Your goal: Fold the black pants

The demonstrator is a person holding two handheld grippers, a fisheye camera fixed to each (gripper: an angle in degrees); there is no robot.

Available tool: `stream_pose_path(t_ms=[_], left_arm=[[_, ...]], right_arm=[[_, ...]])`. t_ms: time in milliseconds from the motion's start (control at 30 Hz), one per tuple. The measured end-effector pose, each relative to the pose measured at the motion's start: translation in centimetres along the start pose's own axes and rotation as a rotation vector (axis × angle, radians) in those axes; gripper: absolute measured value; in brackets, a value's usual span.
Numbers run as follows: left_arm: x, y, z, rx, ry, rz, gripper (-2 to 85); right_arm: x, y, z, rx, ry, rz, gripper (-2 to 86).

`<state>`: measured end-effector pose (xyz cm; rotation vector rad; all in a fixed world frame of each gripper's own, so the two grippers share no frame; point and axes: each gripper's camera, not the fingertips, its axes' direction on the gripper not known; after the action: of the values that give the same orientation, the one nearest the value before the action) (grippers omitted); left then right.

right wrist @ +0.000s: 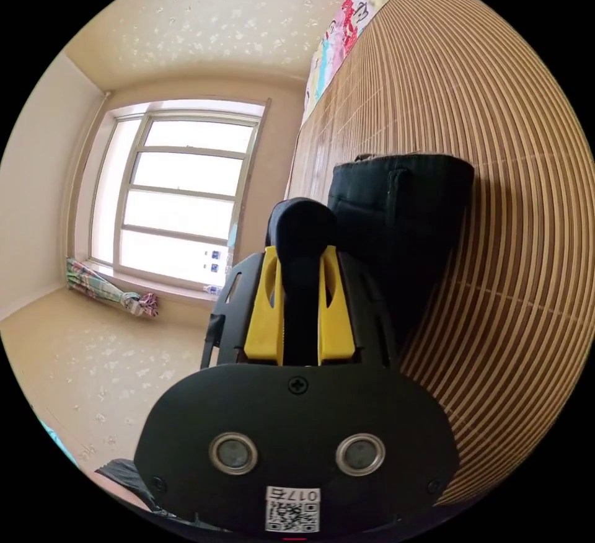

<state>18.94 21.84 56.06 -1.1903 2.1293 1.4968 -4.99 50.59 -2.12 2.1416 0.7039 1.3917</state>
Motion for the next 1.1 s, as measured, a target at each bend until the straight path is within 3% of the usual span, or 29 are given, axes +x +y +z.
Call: stream_pose_path(t_ms=[233,367,533,633,833,933,1000,1100], left_arm=[[3.0,1.2,2.0,-0.036,0.078,0.106,15.0],[6.2,2.7,1.7,0.060,0.011,0.171,14.8],[14.3,2.2,2.5,0.025,-0.067,0.423,14.9],[21.3,2.4,5.8,-0.066,-0.175,0.667,15.8],[32.7,6.7,19.4,-0.303,-0.470,1.052,18.9],[34.2,8.1,26.3,-0.320,-0.743,1.097,21.0],[33.9,8.4,30.2,-0.395,-0.814,1.077,22.0],[34.3,9.2,33.5,-0.335,-0.909,1.072,21.7]], right_arm=[[-8.8,0.3,-6.5,0.181,0.160,-0.214,9.8],[-3.0,-4.0,-5.1,-0.051,0.309,0.119,14.0],[-4.2,-3.0,-7.4,0.087,0.266,0.134,14.7],[-6.8,-3.3,-8.8,0.127,0.351,0.092,14.8],[-7.6,-1.7,-13.8,0.290,0.287,0.147,13.4],[-7.7,-1.1,-16.2,0.346,0.169,0.160,13.1],[-7.5,-0.7,-17.6,0.374,0.094,0.175,12.9],[-7.2,-0.5,-18.5,0.387,0.050,0.206,12.4]])
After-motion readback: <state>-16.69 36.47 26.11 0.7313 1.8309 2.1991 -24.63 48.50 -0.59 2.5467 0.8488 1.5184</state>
